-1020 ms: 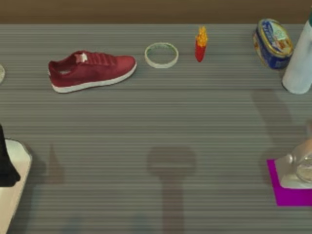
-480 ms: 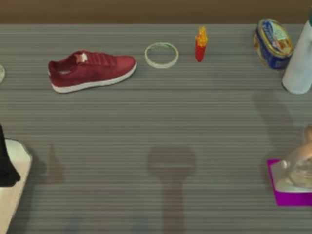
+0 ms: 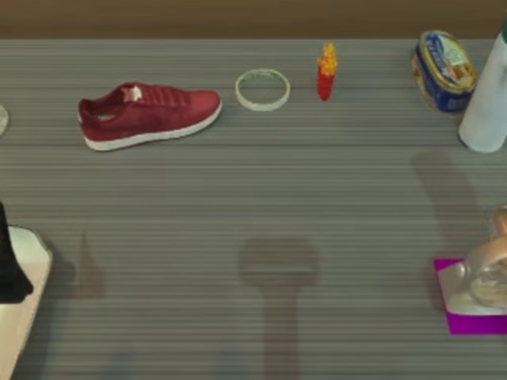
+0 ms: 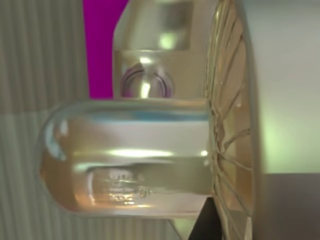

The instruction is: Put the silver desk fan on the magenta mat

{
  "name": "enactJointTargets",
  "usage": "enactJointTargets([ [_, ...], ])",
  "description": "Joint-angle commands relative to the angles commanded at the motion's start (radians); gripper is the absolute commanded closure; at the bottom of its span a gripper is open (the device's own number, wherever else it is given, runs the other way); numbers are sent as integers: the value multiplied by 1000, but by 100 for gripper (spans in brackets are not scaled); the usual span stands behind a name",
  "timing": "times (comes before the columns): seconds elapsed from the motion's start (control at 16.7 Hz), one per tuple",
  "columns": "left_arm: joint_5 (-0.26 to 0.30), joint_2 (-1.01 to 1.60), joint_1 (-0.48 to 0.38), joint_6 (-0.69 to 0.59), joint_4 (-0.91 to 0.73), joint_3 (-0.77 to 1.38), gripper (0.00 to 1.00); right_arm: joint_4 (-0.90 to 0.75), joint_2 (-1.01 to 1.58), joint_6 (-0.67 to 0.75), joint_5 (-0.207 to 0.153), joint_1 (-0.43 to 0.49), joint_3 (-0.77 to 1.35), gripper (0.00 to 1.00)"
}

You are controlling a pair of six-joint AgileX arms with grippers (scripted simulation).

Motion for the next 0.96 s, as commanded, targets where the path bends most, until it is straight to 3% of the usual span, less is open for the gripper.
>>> enactJointTargets([
  [0.6, 0, 0, 0, 0, 0, 0, 0, 0, 0, 0, 0, 0, 0, 2],
  [0.96, 0, 0, 0, 0, 0, 0, 0, 0, 0, 0, 0, 0, 0, 0],
])
